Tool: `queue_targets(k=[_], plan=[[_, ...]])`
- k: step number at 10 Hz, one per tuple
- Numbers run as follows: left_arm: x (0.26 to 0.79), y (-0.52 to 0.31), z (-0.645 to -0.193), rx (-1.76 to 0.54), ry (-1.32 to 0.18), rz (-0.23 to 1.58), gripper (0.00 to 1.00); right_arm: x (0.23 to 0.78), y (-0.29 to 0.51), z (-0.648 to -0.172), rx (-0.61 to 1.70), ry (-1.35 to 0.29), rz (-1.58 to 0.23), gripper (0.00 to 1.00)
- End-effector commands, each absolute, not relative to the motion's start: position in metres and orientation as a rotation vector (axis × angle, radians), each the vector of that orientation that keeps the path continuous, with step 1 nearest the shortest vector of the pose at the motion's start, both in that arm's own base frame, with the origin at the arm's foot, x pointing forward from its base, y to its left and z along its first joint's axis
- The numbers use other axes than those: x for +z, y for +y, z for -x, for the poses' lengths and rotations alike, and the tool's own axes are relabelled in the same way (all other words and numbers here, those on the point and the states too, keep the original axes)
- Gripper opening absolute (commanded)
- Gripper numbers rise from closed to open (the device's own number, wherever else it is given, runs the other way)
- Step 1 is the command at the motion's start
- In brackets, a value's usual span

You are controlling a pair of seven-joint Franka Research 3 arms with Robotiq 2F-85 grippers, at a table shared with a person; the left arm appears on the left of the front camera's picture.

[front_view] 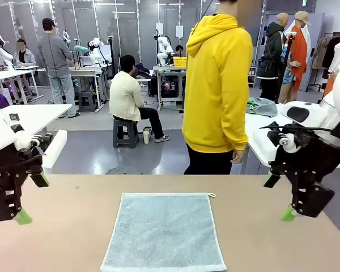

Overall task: Fold the towels and place them in the basket.
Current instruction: When a person lays out a Towel with hook on the table, fold it in half twice.

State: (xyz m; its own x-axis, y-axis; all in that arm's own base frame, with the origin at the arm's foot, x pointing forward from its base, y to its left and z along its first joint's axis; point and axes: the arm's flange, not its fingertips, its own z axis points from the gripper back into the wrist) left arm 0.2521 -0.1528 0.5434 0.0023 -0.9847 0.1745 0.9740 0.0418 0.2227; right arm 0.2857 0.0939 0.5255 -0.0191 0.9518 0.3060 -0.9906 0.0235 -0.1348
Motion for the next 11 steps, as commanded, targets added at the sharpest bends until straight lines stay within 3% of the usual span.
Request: queue_targets(k=[1,2,7,11], plan=[[0.541,-0.145,-0.255,-1.511,-0.364,-0.012,1.00,0.518,0.105,-0.294,1.450,-0.355,-0.121,1.00],[0.543,-0.153,-0.252,-1.537,-0.315,-0.042,1.00,0.526,0.094,-0.286,1.552,-0.353,-0.137,1.00],[0.542,-0.150,-0.253,-1.548,-0.328,-0.015,1.00,0.527,0.097,-0.288,1.546,-0.362,-0.141,1.00],[0.486,-0.209,-0.280,-1.512,-0.265,-0.049,1.00,0.484,0.162,-0.306,1.494,-0.269,-0.113,1.00]])
